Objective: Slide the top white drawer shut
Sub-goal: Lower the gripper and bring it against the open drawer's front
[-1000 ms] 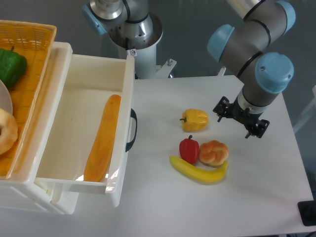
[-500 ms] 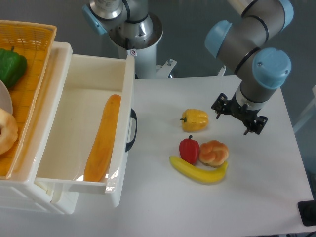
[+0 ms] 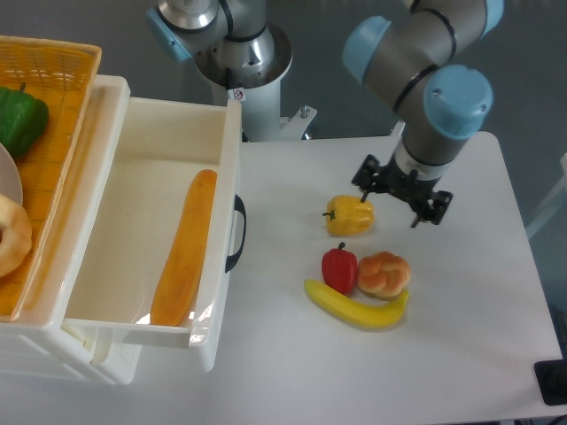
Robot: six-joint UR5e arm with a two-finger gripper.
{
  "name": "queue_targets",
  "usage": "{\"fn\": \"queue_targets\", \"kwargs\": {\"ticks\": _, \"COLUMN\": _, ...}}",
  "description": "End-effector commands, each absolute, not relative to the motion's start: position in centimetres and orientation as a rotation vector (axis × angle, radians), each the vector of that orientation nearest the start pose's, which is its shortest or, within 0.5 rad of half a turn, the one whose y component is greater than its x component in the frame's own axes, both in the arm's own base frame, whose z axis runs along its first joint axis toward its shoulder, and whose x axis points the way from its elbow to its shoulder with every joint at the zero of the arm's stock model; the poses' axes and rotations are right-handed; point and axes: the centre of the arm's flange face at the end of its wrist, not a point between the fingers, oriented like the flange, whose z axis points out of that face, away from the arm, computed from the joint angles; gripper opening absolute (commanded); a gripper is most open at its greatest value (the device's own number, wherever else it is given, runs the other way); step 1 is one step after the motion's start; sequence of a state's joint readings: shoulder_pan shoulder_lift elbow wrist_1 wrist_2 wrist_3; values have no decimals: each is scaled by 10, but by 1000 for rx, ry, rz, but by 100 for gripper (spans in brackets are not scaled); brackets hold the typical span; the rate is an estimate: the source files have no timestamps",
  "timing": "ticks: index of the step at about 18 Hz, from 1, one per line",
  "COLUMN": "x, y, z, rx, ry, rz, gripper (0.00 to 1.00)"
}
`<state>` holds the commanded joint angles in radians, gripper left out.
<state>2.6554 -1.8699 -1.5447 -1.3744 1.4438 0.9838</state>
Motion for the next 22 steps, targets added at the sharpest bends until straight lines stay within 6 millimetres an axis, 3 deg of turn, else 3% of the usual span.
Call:
{"fn": "queue_targets", "kwargs": {"ticks": 3, "x": -440, "y": 421, "z": 362, "rx": -3009, "ry": -359, "rz": -244, "gripper": 39}}
{"fn": "queue_targets", "kwargs": {"ticks": 7, "x": -425, "y": 432, "z": 369, "rx": -2963, "ry": -391, "rz": -290, "gripper": 27}}
{"fn": "queue_targets", "kwargs": {"ticks": 10, "x": -410, "y": 433, "z": 375, "rx": -2931, "ry": -430, "rz": -389, "gripper": 12}}
{"fn": "queue_targets", "kwargs": {"ticks": 11, "x": -404, "y": 435, "z": 373, "rx": -2925, "ry": -433, "rz": -452, "gripper": 2}}
{"fn": "queue_targets", "kwargs": {"ticks": 18, "x": -385, "y": 449, "z": 369, "rx": -2866, "ry": -478, "rz": -614, "gripper": 0}}
{"fn": "queue_targets", "kwargs": {"ticks": 22, "x": -369, "y": 467, "z": 365, "rx": -2865, "ry": -513, "rz": -645, "gripper": 0}}
